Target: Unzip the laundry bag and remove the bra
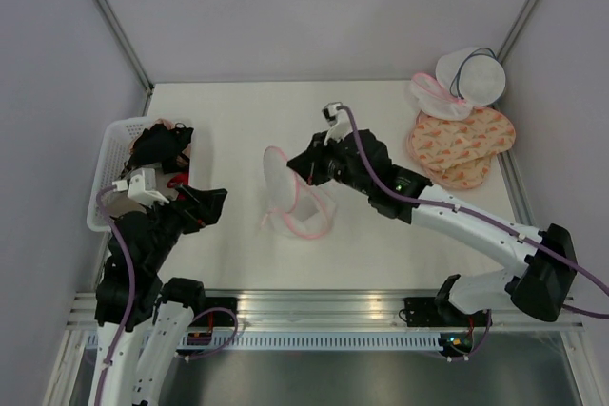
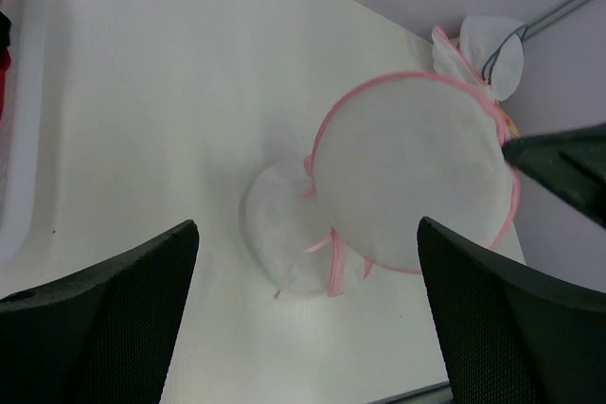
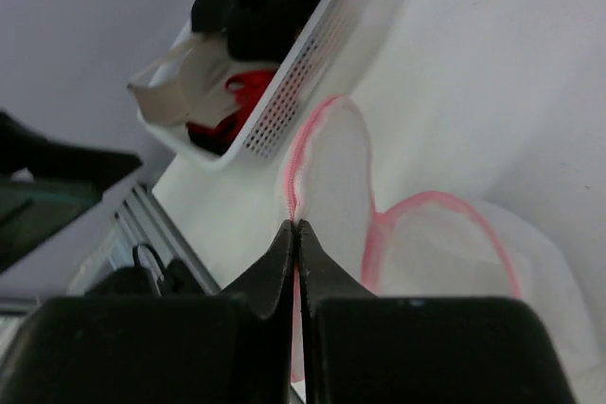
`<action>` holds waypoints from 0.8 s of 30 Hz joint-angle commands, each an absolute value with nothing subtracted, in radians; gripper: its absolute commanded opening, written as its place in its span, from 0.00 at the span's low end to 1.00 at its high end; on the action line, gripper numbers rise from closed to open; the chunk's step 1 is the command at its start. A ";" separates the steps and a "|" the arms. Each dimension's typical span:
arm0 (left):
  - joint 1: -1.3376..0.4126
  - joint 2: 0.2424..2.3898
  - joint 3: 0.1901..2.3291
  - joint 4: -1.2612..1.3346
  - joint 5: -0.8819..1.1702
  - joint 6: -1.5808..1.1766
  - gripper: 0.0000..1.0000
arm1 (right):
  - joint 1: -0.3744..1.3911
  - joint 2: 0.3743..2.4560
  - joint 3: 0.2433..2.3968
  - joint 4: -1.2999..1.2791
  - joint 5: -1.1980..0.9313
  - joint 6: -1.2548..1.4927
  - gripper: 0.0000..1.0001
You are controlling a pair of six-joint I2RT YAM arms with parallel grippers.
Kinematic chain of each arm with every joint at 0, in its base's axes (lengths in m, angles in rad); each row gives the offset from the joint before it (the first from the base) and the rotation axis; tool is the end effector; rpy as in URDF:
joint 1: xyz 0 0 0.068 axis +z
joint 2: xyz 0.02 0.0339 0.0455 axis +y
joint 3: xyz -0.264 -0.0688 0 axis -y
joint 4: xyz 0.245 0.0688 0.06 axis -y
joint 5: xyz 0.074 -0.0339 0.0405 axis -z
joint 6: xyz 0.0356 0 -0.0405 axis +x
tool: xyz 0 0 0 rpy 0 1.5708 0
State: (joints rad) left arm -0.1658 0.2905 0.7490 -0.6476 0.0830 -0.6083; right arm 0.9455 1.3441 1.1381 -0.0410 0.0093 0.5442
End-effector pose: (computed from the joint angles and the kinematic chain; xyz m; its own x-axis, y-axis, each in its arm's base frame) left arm 0.0663 -0.0141 0.3308 -0.2920 -0.5286 -0.7971 0.0949 0.8133 -0.5741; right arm 0.1870 0.2585 0.3526 -0.5395 0.1372 -0.8308 -0.6150 0.6096 0.5001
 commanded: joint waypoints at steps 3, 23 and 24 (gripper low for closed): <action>-0.169 0.322 0.681 -0.583 0.236 -0.614 1.00 | 0.750 1.371 1.043 -0.038 0.014 0.833 0.00; -0.169 0.341 0.586 -0.500 0.288 -0.673 1.00 | 0.692 1.387 0.745 -0.119 -0.086 0.735 0.48; -0.169 0.342 0.586 -0.499 0.290 -0.675 1.00 | 0.696 1.381 0.749 -0.133 -0.077 0.724 0.58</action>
State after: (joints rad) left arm -0.1658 0.3313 0.5915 -0.5430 0.2680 -0.6407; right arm 0.6834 1.3895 0.7403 -0.1024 -0.0677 0.7830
